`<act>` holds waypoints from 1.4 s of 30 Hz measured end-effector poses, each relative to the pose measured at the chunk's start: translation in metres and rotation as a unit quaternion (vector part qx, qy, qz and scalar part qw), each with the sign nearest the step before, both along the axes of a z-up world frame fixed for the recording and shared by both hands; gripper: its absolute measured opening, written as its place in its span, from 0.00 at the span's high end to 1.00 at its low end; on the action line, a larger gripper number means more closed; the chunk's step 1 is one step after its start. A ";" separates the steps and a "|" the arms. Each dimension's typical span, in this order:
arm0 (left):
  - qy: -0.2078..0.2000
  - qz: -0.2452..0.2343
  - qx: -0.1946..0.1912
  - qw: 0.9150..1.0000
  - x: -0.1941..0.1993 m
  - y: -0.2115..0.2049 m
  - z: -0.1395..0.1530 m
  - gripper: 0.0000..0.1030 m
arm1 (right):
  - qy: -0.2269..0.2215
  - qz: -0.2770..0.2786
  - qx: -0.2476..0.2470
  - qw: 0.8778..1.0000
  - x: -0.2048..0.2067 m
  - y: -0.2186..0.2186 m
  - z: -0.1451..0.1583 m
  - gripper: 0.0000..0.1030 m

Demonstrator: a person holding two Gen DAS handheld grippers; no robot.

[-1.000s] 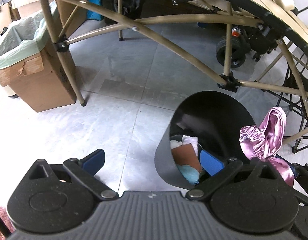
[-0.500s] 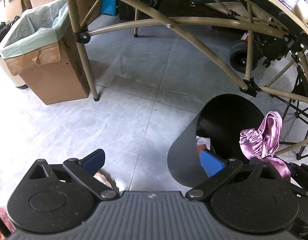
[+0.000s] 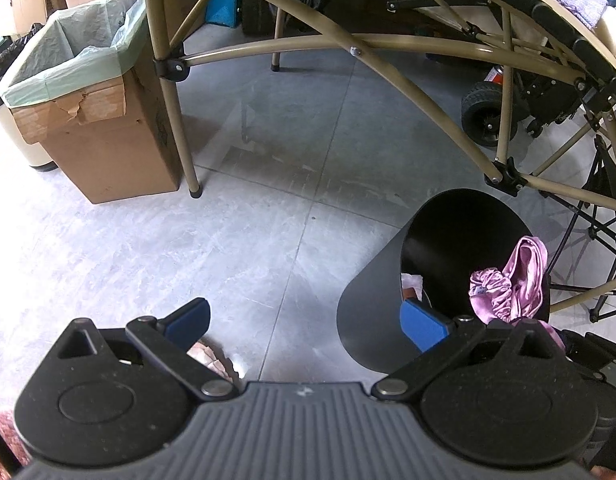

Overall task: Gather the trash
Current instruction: 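Move the right gripper over the bin and open it to drop the pink bow, then raise both tools back up toward the table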

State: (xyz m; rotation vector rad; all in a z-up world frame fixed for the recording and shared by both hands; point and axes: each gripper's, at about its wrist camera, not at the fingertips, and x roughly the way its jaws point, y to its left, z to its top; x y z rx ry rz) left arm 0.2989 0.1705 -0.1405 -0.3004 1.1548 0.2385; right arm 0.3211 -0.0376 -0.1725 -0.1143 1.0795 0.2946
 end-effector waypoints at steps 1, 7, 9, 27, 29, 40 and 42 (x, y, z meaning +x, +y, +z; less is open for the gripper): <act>0.001 0.000 0.000 1.000 0.000 0.000 0.000 0.00 | 0.001 -0.001 0.000 1.000 0.000 0.000 0.000 0.67; 0.002 -0.002 0.001 1.000 0.001 -0.001 0.000 0.00 | 0.002 -0.002 0.000 1.000 0.000 0.000 0.000 0.66; 0.003 -0.002 0.002 1.000 0.001 -0.002 -0.001 0.00 | 0.001 -0.003 -0.007 1.000 0.001 0.000 -0.001 0.57; 0.005 -0.006 0.003 1.000 0.001 -0.003 -0.003 0.00 | 0.015 -0.027 -0.027 0.999 0.004 -0.004 -0.005 0.10; 0.005 -0.006 0.003 1.000 0.001 -0.003 -0.003 0.00 | 0.015 -0.027 -0.027 0.999 0.004 -0.003 -0.005 0.10; 0.002 -0.009 0.000 1.000 0.001 -0.006 -0.001 0.00 | 0.017 -0.034 -0.022 0.999 0.006 -0.008 -0.005 0.10; -0.002 -0.007 -0.003 1.000 0.000 -0.005 0.001 0.00 | 0.016 -0.036 -0.021 0.999 0.005 -0.008 -0.004 0.10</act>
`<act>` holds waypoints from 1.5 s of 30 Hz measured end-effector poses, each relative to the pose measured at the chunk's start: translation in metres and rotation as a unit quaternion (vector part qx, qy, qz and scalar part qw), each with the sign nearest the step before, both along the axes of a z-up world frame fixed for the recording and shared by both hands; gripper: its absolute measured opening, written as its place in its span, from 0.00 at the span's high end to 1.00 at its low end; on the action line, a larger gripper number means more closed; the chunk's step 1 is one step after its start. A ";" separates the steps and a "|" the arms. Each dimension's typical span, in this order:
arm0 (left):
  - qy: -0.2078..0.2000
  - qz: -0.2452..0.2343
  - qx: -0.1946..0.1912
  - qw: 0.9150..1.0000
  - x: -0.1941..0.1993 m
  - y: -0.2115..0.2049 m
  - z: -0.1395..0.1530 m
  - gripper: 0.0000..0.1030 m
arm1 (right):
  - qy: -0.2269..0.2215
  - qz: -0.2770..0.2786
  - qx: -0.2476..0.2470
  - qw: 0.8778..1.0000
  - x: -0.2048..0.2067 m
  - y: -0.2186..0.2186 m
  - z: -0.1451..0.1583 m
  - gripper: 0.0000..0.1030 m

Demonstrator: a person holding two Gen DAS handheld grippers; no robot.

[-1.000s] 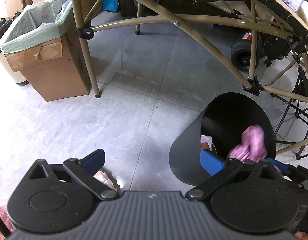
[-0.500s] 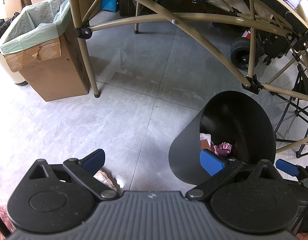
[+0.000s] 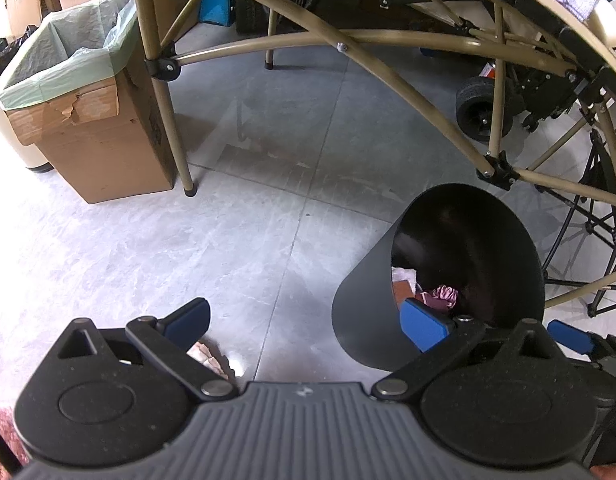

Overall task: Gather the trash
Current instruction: 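Raise both tools back up toward the table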

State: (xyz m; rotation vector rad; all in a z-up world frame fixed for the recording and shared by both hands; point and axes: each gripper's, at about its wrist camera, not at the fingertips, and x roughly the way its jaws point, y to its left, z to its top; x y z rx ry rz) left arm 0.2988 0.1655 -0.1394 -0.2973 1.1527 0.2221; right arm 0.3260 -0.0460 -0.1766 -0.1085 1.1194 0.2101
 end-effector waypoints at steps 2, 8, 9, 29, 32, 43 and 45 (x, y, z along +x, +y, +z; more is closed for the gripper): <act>-0.006 0.000 -0.002 1.000 -0.001 0.000 0.003 0.00 | -0.001 -0.001 0.002 1.000 -0.001 -0.001 0.001 0.10; -0.029 -0.008 -0.006 1.000 -0.004 -0.006 0.015 0.00 | -0.008 -0.004 0.010 1.000 -0.001 -0.006 0.006 0.10; -0.034 -0.008 -0.006 0.999 -0.005 -0.007 0.018 0.00 | -0.010 -0.004 0.012 1.000 -0.002 -0.007 0.007 0.10; -0.140 -0.047 0.011 0.989 -0.016 -0.039 0.069 0.00 | -0.110 -0.020 0.065 0.992 -0.022 -0.042 0.054 0.10; -0.156 -0.056 0.023 0.986 -0.017 -0.047 0.074 0.00 | -0.131 -0.028 0.067 0.989 -0.027 -0.052 0.064 0.10; -0.231 -0.077 0.063 0.968 -0.021 -0.082 0.104 0.00 | -0.263 -0.038 0.092 0.960 -0.054 -0.084 0.115 0.09; -0.242 -0.077 0.062 0.965 -0.017 -0.087 0.113 0.00 | -0.282 -0.038 0.094 0.954 -0.055 -0.089 0.121 0.09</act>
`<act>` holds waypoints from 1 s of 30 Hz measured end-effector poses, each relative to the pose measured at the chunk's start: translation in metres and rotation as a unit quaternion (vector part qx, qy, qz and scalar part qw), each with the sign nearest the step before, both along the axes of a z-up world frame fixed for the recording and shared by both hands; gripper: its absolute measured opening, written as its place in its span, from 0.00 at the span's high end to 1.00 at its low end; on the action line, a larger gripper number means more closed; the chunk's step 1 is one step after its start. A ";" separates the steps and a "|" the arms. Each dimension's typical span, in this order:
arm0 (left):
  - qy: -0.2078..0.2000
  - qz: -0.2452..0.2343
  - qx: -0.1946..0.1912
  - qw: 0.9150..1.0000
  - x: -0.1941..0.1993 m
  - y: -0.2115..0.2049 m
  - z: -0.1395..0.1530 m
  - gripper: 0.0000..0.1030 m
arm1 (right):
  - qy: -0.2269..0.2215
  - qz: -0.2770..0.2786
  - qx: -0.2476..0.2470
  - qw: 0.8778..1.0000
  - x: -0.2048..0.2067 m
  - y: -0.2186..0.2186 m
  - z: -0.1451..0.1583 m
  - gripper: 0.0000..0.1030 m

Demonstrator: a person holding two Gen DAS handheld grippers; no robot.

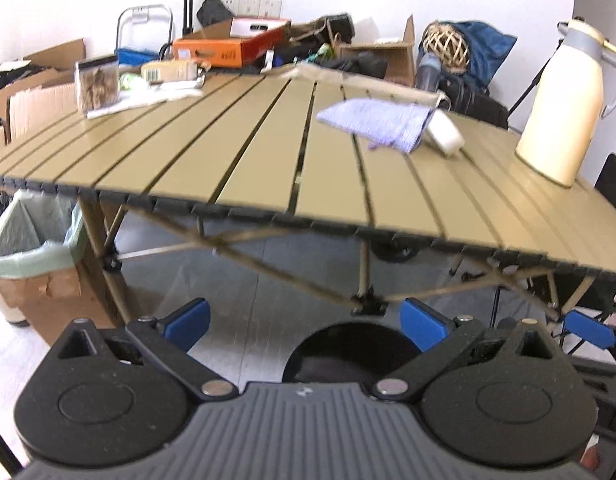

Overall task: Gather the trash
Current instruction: 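Raise both tools back up toward the table, then reach the left gripper to the lavender pouch while right gripper grasps the white puff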

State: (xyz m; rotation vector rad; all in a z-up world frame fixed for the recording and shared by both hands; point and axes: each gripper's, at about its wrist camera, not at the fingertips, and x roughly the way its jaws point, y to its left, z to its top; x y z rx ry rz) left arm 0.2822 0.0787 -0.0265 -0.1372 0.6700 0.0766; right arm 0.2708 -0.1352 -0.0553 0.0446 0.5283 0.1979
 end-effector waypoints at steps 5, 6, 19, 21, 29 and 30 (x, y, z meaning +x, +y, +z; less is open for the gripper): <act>-0.028 0.013 0.003 1.000 0.011 -0.008 0.019 0.00 | -0.051 0.002 0.002 0.999 0.003 -0.010 0.018 0.03; -0.031 0.015 0.004 0.999 0.015 -0.010 0.022 0.00 | -0.061 0.000 0.002 0.998 0.005 -0.012 0.021 0.03; -0.058 0.041 0.021 0.997 0.077 -0.021 0.050 0.00 | -0.132 -0.004 0.000 0.991 0.065 -0.018 0.058 0.00; -0.063 0.047 0.023 0.997 0.088 -0.020 0.055 0.00 | -0.133 -0.005 0.001 0.991 0.076 -0.019 0.061 0.00; -0.073 0.070 0.006 0.995 0.133 -0.015 0.069 0.00 | -0.124 0.003 -0.005 0.992 0.135 -0.004 0.062 0.00; -0.074 0.071 0.002 0.995 0.138 -0.014 0.070 0.00 | -0.123 0.003 -0.006 0.992 0.140 -0.002 0.062 0.00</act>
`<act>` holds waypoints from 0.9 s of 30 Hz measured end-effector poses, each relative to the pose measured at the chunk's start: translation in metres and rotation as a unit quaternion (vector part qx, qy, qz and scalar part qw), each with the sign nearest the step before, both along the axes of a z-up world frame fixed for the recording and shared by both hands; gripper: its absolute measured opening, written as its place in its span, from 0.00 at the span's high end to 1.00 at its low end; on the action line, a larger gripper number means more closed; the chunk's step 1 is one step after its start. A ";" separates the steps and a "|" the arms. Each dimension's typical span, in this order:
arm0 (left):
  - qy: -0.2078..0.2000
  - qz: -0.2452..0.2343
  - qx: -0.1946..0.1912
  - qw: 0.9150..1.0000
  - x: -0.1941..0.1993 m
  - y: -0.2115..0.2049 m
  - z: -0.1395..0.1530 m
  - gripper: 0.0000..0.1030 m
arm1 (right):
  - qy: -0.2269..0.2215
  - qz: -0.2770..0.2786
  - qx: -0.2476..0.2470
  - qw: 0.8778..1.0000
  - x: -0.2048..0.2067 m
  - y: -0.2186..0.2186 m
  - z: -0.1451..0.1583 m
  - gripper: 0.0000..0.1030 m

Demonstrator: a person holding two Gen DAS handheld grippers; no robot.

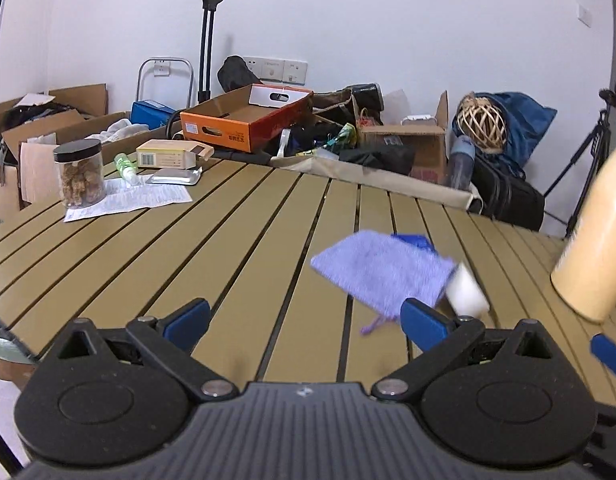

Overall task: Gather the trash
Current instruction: 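Reach the left gripper to the lavender pouch while right gripper grasps the white puff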

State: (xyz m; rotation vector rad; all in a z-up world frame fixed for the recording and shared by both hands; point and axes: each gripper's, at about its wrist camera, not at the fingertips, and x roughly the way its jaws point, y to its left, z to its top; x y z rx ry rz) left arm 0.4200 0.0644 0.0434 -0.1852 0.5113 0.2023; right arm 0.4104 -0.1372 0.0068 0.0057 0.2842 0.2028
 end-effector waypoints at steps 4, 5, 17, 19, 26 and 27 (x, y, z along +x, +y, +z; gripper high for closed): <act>-0.001 0.002 -0.002 1.000 0.023 0.000 0.002 0.00 | 0.018 -0.003 -0.005 1.000 0.033 0.006 0.003 0.00; 0.000 0.003 0.000 1.000 0.028 -0.001 0.001 0.00 | 0.026 -0.005 -0.005 1.000 0.041 0.008 0.003 0.00; 0.036 0.019 -0.022 0.999 0.072 0.013 -0.018 0.00 | 0.147 -0.039 -0.058 0.987 0.120 0.028 -0.020 0.03; 0.039 0.020 -0.025 0.999 0.074 0.013 -0.020 0.00 | 0.151 -0.037 -0.053 0.986 0.124 0.029 -0.021 0.04; 0.045 0.016 -0.022 0.999 0.078 0.010 -0.024 0.00 | 0.156 -0.046 -0.062 0.985 0.140 0.039 -0.022 0.11; 0.046 0.016 -0.020 0.999 0.078 0.010 -0.025 0.00 | 0.156 -0.048 -0.070 0.984 0.143 0.042 -0.022 0.15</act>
